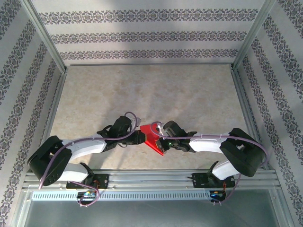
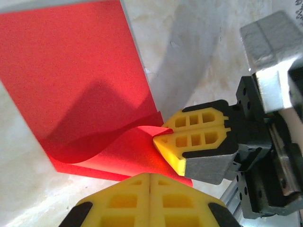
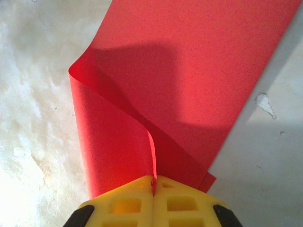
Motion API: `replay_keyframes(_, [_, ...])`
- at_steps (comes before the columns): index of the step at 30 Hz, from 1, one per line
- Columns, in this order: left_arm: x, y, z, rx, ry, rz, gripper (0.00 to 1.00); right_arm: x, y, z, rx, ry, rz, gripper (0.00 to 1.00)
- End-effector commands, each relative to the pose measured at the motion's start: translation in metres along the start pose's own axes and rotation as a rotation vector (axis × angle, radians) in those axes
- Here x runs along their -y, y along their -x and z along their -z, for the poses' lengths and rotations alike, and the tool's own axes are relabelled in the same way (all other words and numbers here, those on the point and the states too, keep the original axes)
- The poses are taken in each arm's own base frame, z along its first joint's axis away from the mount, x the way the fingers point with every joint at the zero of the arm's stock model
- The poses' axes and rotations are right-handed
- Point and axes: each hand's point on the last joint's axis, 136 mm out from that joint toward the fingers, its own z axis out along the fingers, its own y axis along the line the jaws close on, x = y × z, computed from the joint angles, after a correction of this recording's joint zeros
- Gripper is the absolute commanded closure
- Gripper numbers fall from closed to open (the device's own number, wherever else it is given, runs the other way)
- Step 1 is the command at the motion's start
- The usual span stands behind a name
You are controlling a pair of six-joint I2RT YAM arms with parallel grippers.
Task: Fold a paper plane with a square sheet of paper (fold left side to right side)
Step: Perform the third fold on the triangle at the bottom-center of the table.
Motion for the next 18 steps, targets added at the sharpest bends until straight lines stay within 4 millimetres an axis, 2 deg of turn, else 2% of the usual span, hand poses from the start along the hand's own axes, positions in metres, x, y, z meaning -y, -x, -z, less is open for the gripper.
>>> replay_keyframes(1, [0.019, 0.007, -0.011, 0.016, -0.066, -0.011, 0.93, 0.008, -0.018, -0.004, -0.07, -0.021, -0.026, 0.97])
replay_keyframes(6, [0.014, 0.003, -0.027, -0.002, -0.058, 0.012, 0.93, 0.007, -0.019, -0.005, -0.076, -0.02, -0.027, 0.96])
replay_keyframes(18, [-0.003, -0.004, -0.047, -0.027, -0.034, 0.051, 0.94, 0.009, -0.021, -0.005, -0.08, -0.027, -0.029, 0.96])
